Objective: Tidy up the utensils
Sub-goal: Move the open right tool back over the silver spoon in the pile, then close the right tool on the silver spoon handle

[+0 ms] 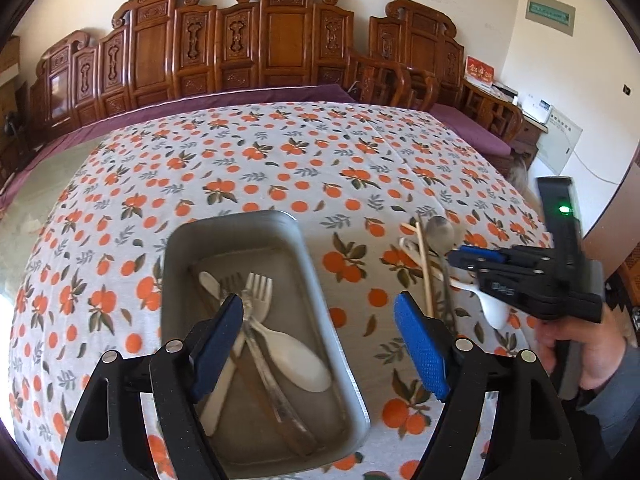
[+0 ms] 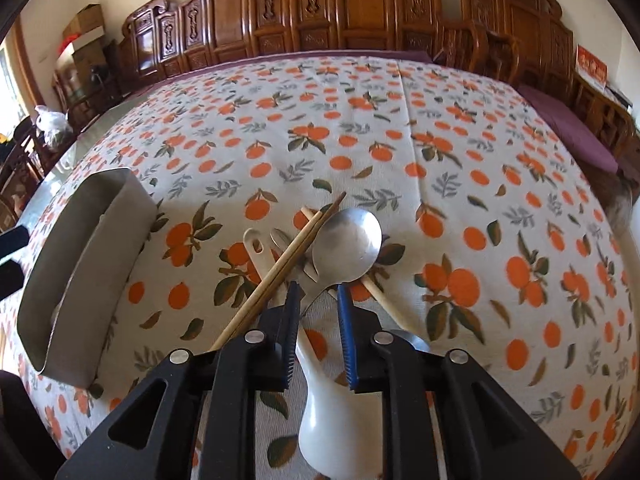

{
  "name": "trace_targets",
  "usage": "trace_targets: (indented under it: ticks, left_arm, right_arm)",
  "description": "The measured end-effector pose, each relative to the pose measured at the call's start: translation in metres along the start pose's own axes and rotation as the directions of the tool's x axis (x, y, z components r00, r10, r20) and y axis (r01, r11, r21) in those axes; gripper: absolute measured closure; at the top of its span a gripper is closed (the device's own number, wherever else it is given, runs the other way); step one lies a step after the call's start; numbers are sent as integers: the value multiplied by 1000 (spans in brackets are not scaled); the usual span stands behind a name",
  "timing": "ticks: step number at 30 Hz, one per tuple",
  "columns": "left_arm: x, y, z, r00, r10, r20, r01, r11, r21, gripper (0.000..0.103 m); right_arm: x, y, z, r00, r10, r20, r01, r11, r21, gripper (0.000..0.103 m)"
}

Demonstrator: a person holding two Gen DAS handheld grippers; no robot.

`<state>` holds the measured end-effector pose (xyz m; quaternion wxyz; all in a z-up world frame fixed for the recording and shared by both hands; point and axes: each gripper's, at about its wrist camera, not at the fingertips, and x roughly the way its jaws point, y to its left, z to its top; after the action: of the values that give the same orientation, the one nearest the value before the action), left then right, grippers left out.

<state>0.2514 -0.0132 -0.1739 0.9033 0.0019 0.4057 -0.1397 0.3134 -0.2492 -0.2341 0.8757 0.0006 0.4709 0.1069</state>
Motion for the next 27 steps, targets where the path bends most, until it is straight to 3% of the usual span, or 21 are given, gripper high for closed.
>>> trace_targets:
  ticks: [5,16,18,20,26,27]
  left_arm:
    - [3,-10,-2,1000,-20,-12,20,1000,15,28]
    - [4,-18,-4,1000,-22,-16,22,999,32,28]
    - [5,-18,-5,1000,-21,-18,22,999,36,28]
    - [4,-18,-5,1000,-21,-20,22,999,38,28]
    - [2,-20,-4,999,-28,-17,28,999,45,28]
    - [2,-21,-4,999,-29,-18,30,998,48,28]
  right_arm:
    - [13,3,1,999,6,-33,-5,1000,28,82]
    - [12,10,-3,996,-66,-64,67,998,22,78]
    - [10,9,-4,993,-98,-61,98,995,1,89]
    - [8,4,-5,994,-94,-64,94,996,7,91]
    - [9,1,-6,994,-84,-68,86,996,28,91]
    - [10,3,-5,994,-75,-74,77,997,26,85]
